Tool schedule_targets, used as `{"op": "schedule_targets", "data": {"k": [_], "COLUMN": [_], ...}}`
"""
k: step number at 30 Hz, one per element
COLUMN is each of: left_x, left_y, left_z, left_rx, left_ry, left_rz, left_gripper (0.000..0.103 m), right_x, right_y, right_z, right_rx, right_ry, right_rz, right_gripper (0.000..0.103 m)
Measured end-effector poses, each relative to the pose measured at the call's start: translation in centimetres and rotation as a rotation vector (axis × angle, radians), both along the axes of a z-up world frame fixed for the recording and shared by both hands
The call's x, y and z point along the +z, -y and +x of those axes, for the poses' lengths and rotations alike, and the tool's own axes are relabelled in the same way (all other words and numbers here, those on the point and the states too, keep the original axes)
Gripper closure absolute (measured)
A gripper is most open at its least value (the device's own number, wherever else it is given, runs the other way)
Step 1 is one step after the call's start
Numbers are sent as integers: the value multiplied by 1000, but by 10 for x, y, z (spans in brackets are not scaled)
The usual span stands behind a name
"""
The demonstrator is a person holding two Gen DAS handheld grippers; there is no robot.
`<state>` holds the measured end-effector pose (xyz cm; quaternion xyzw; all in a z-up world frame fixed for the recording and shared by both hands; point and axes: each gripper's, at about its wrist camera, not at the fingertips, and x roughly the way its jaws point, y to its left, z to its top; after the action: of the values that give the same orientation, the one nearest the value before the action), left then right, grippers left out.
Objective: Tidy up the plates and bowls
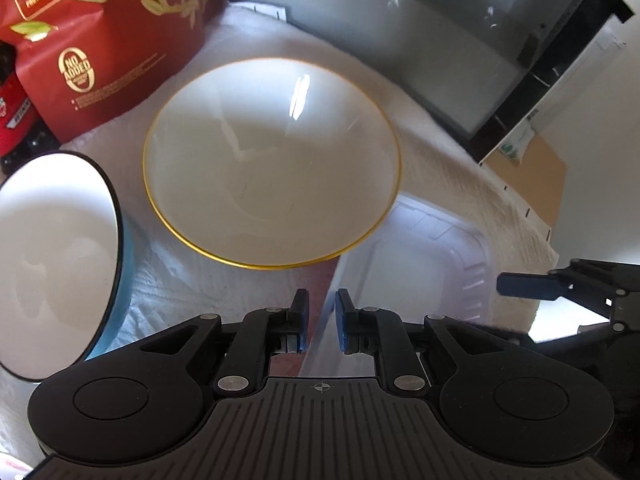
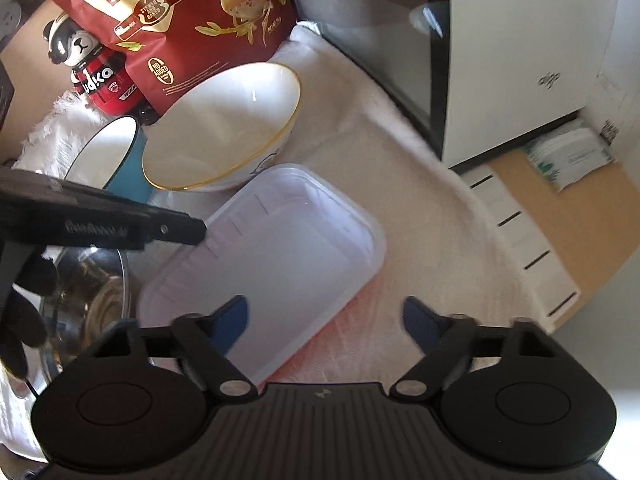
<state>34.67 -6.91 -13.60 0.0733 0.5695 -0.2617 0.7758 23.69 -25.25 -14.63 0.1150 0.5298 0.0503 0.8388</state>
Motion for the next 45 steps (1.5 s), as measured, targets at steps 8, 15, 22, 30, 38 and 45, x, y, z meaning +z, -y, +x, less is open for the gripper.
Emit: {"op": "schedule_targets", "data": {"k": [8, 15, 22, 30, 38, 45], "left_x": [-5, -18, 0, 29, 81, 94], "left_y": [10, 26, 19, -5, -73, -138], "left_z": [10, 5, -11, -26, -63, -102], "left_rx": [63, 124, 181, 267, 491, 806], "left_ry": [-113, -164, -116, -80, 103, 232], "left_rz": [-137, -195, -199, -296, -394, -271], "left_gripper": [84, 84, 84, 84, 84, 84], "right_x": [7, 12, -1, 19, 52, 29], "right_y": [13, 35, 42, 40, 5, -52], "right_z": [15, 39, 45, 32, 30, 43], "right_rx": [-22, -39, -13, 27, 242, 456], "right_ry": [39, 96, 84, 159, 283, 194], "right_rz": [16, -83, -113, -248, -103, 120], "right_gripper": [53, 52, 51, 26, 17, 16]}}
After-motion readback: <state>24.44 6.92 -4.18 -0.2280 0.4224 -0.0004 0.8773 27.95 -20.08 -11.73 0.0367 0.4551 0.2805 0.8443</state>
